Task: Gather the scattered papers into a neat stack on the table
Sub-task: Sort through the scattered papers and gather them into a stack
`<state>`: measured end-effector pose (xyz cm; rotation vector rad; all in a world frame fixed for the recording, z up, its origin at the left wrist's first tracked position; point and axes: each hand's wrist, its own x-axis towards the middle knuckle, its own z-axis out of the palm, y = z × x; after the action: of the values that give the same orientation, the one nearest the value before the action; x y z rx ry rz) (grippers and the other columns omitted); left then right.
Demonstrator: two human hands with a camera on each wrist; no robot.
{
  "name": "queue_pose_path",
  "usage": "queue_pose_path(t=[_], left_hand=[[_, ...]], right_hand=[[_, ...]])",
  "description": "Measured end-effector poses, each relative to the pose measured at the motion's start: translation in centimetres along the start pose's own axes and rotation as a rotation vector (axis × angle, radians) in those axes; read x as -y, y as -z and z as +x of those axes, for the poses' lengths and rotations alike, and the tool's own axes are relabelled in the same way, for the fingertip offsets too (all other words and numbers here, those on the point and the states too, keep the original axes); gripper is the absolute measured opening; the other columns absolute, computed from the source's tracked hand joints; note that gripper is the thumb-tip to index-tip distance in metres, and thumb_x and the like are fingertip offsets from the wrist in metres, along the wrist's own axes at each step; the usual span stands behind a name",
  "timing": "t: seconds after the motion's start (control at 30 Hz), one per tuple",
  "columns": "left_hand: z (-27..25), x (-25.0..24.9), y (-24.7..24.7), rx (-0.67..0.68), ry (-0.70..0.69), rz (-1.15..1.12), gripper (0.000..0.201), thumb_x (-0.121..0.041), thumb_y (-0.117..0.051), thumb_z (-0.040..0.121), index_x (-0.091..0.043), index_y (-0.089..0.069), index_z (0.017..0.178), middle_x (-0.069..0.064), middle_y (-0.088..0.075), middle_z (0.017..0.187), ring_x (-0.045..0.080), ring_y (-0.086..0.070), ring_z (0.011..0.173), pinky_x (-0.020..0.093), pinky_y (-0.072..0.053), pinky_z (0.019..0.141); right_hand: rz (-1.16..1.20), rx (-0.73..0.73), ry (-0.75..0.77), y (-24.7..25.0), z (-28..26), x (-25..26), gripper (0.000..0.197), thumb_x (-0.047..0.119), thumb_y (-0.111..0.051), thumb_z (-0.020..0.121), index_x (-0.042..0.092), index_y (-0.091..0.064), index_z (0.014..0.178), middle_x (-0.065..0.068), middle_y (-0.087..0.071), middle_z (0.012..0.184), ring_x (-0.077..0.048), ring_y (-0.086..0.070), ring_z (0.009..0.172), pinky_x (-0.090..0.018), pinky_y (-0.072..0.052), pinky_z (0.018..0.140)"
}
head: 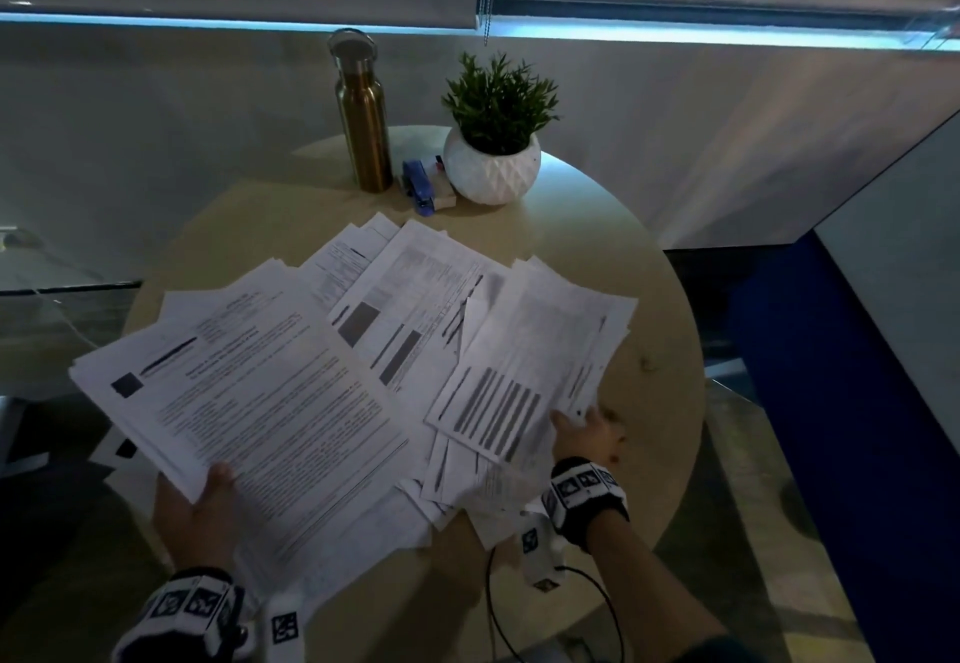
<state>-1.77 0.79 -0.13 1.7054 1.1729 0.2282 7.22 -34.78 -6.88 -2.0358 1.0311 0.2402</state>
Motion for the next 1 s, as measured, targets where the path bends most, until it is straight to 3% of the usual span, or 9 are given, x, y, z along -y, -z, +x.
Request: queue_pose_path(t=[0.1,0.2,0.3,0.4,0.57,0.67,0.83,0.93,1.0], left_hand=[[0.0,-0.1,-0.4,0.006,-0.039,0.003,0.038,-0.008,-0.052,0.090,-0.016,-0.048,0.127,0.014,-0.051,0.132,0.034,-0.046,0.123,0.049,-0.036,0.104],[0.2,0.0,-0.9,0.014,-0.064,-0.018,0.048,-0.006,-0.055,0.087,-0.016,-0.040,0.132,0.015,-0.048,0.134,0.034,-0.045,0.125,0.049,-0.036,0.104],[0.3,-0.2,-1.2,0.028,-0.084,-0.053,0.063,-0.005,-0.057,0.085,-0.020,-0.029,0.139,0.014,-0.042,0.140,0.032,-0.042,0.128,0.051,-0.035,0.105],[0.1,-0.5,-1.5,0.068,-0.127,-0.054,0.067,-0.004,-0.056,0.087,-0.023,-0.023,0.142,0.014,-0.039,0.143,0.032,-0.039,0.130,0.052,-0.032,0.107],[0.1,-0.2,-1.8,0.095,-0.167,-0.081,0.065,-0.003,-0.056,0.088,-0.020,-0.024,0.142,0.014,-0.038,0.144,0.031,-0.038,0.131,0.044,-0.032,0.106],[-0.2,0.0,-1.8,0.094,-0.177,-0.080,0.065,-0.004,-0.056,0.088,-0.021,-0.024,0.142,0.013,-0.037,0.145,0.030,-0.038,0.131,0.044,-0.032,0.106],[-0.6,-0.1,-1.5,0.105,-0.204,-0.094,0.068,-0.001,-0.055,0.088,-0.022,-0.021,0.143,0.013,-0.035,0.146,0.031,-0.037,0.131,0.042,-0.031,0.105],[-0.8,-0.6,-1.6,0.154,-0.222,-0.050,0.077,0.002,-0.054,0.087,-0.029,-0.013,0.144,0.014,-0.030,0.148,0.031,-0.035,0.131,0.047,-0.030,0.106],[-0.1,-0.6,-1.8,0.199,-0.262,0.051,0.076,0.001,-0.052,0.088,-0.035,-0.015,0.144,0.011,-0.029,0.149,0.030,-0.033,0.132,0.052,-0.029,0.108]], right_hand=[[0.011,-0.083,0.070,0.7,0.7,-0.5,0.051,0.019,-0.074,0.076,0.000,-0.057,0.121,-0.019,-0.056,0.127,-0.038,-0.052,0.117,-0.051,-0.043,0.101],[0.126,-0.155,0.092,1.5,0.7,0.0,0.032,0.003,-0.073,0.072,0.005,-0.057,0.100,-0.016,-0.064,0.102,-0.033,-0.062,0.096,-0.046,-0.054,0.086],[0.248,-0.161,0.080,2.4,0.7,0.4,0.042,-0.005,-0.070,0.073,0.004,-0.051,0.110,-0.014,-0.060,0.095,-0.031,-0.063,0.091,-0.037,-0.054,0.080],[0.211,-0.070,0.053,2.4,0.9,0.3,0.043,0.003,-0.076,0.071,-0.003,-0.059,0.110,-0.022,-0.067,0.106,-0.035,-0.065,0.096,-0.039,-0.055,0.081],[0.114,0.067,0.013,1.6,0.6,0.1,0.079,0.021,-0.088,0.060,-0.003,-0.051,0.127,-0.020,-0.057,0.128,-0.037,-0.056,0.116,-0.049,-0.051,0.094],[0.083,0.030,0.029,2.2,0.7,0.9,0.050,0.011,-0.082,0.068,-0.009,-0.060,0.109,-0.017,-0.062,0.106,-0.036,-0.062,0.102,-0.036,-0.051,0.083],[-0.006,-0.173,0.235,3.1,0.5,0.8,0.018,0.008,-0.076,0.074,-0.003,-0.063,0.081,-0.022,-0.051,0.118,-0.035,-0.053,0.102,-0.039,-0.046,0.089],[0.240,-0.173,0.258,4.6,0.0,1.0,0.017,0.005,-0.071,0.078,0.008,-0.057,0.070,-0.013,-0.060,0.087,-0.023,-0.054,0.075,-0.038,-0.049,0.076],[0.514,-0.111,0.228,6.0,-0.7,1.6,0.011,0.007,-0.072,0.077,0.006,-0.063,0.085,-0.008,-0.064,0.085,-0.022,-0.060,0.077,-0.036,-0.051,0.075]])
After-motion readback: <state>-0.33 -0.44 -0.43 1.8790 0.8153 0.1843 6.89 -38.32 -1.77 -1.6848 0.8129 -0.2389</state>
